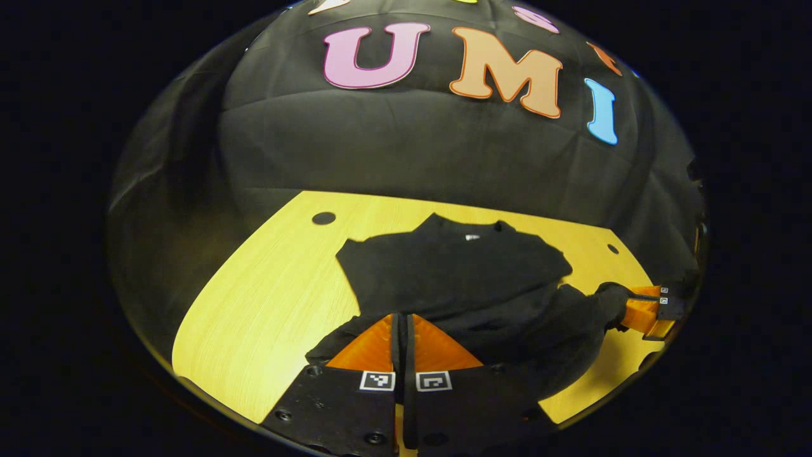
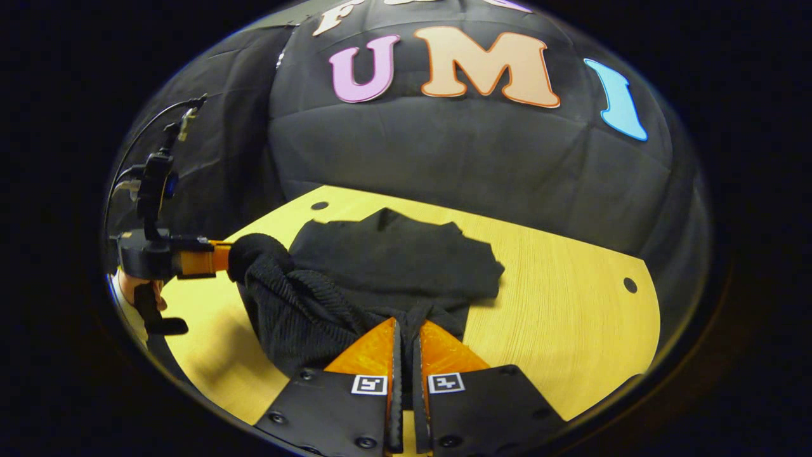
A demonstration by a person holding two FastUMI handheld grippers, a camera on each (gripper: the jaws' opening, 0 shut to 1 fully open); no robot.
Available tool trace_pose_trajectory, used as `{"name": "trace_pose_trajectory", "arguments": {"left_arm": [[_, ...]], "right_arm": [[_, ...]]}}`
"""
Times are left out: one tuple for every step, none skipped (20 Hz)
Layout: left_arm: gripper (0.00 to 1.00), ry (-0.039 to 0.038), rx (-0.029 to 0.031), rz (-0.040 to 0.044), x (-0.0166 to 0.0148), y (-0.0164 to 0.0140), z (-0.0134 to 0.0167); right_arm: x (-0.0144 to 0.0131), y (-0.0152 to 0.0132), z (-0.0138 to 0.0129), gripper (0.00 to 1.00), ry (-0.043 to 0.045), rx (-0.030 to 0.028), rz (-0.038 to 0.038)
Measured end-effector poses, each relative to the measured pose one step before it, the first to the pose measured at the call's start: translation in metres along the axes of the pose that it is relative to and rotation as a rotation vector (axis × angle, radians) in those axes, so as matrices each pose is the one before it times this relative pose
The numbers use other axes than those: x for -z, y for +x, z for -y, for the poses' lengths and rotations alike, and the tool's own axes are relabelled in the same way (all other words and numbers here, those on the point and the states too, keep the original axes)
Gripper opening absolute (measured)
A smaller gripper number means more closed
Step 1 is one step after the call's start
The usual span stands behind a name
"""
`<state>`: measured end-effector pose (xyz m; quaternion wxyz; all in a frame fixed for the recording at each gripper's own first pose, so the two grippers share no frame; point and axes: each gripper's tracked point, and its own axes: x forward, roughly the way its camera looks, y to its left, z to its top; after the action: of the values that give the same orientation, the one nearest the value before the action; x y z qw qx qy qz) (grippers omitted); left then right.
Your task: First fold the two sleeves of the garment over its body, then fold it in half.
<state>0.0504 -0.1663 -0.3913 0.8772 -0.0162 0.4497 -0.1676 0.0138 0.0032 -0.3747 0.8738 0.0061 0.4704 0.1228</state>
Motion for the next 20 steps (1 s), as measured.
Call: {"name": "trace_pose_trajectory", "arguments": {"left_arm": [[0.0, 0.01127, -0.00603, 0.01005, -0.01227, 0.01865, -0.00064], [0.0, 0.0135, -0.00685, 0.0069, -0.00966, 0.01198, -0.00201], [0.0, 0.01226, -0.00354, 0.00685, -0.0101, 0.01205, -0.00122], [0.0, 0.00604, -0.00177, 0.00296, -0.00799, 0.01292, 0.00036], [0.0, -0.00561, -0.00011, 0.00133, -0.00805, 0.00999, -0.00018], [0.0, -0.01284, -0.00106, 0.0083, -0.00756, 0.00962, -0.00051], [0.0, -0.00967, -0.00648, 0.01441, -0.01002, 0.00858, -0.0018], [0.0, -0.00256, -0.01372, 0.02126, -0.00889, 0.00983, -0.00447], [0.0, 0.00085, -0.01536, 0.02351, -0.00881, 0.00609, -0.00467], [0.0, 0.00391, -0.01096, 0.01033, -0.00422, 0.00531, -0.00304], [0.0, 0.01789, -0.02133, 0.00513, 0.00046, 0.00131, -0.00508], [0.0, 0.02632, -0.01731, 0.01022, -0.00369, -0.00065, -0.005], [0.08, 0.02131, -0.02189, 0.01884, -0.00899, 0.00264, -0.00835], [0.15, 0.00599, -0.01037, 0.02742, -0.01036, -0.00147, -0.00436], [0.43, 0.00026, -0.01449, 0.03178, -0.0102, -0.00309, -0.00332], [0.71, 0.00173, -0.02921, 0.03957, -0.01292, -0.01156, -0.00861], [0.99, -0.00792, -0.01329, 0.0324, -0.0102, -0.00221, -0.00558], [0.9, -0.01645, -0.00902, 0.04168, -0.01734, -0.0131, -0.00415], [0.9, -0.01867, -0.00252, 0.02945, -0.01371, -0.01099, -0.00242], [0.9, -0.01595, 0.00337, 0.03224, -0.01447, -0.01059, -0.00237]], "right_arm": [[-0.0134, 0.01287, 0.00698, 0.09, 0.0113, 0.01539, 0.00265], [-0.02047, 0.01618, 0.0097, 0.09, 0.01081, 0.019, 0.01435], [-0.01307, 0.01345, 0.00483, 0.09, 0.01908, -0.0001, 0.00579], [-0.01111, 0.00983, 0.00119, 0.09, 0.01735, -0.00789, 0.00818], [-0.01092, 0.01117, 0.00431, 0.09, 0.00732, 0.00533, 0.0089], [-0.0093, 0.01032, 0.00476, 0.09, -0.00439, 0.0107, 0.00619], [-0.00726, 0.00814, 0.00449, 0.09, -0.01016, 0.00975, -0.00205], [-0.00391, 0.00622, 0.0039, 0.09, -0.00926, 0.01104, 0.00372], [-0.00464, 0.00527, 0.00433, 0.09, -0.0022, 0.00718, 0.00399], [-0.00329, 0.0055, 0.00349, 0.09, 0.00492, -0.00055, 0.00324], [-0.00094, 0.00314, 0.00262, 0.09, 0.01122, 0.00133, -0.00283], [0.00051, 0.00349, 0.00281, 0.31, 0.01043, -0.00307, -0.0122], [-0.00069, -0.0096, 0.00741, 0.53, -0.00534, 0.01576, 0.01141], [-0.00644, 0.00367, 0.00816, 0.75, -0.01079, 0.02162, 0.02317], [-0.0069, -0.00813, 0.00441, 0.97, -0.00987, 0.01388, 0.02481], [-0.00853, -0.00793, 0.00354, 0.98, -0.00503, 0.00688, 0.02376], [-0.00766, -0.0108, 0.00335, 0.98, -0.00059, 0.0025, 0.02434], [-0.00887, -0.0116, 0.00242, 0.98, 0.00437, 0.00132, 0.03001], [-0.01158, -0.01881, 0.00176, 0.98, 0.00492, 0.00052, 0.03884], [-0.0079, -0.01517, 0.00131, 0.98, 0.00347, -0.00069, 0.02734]]}}
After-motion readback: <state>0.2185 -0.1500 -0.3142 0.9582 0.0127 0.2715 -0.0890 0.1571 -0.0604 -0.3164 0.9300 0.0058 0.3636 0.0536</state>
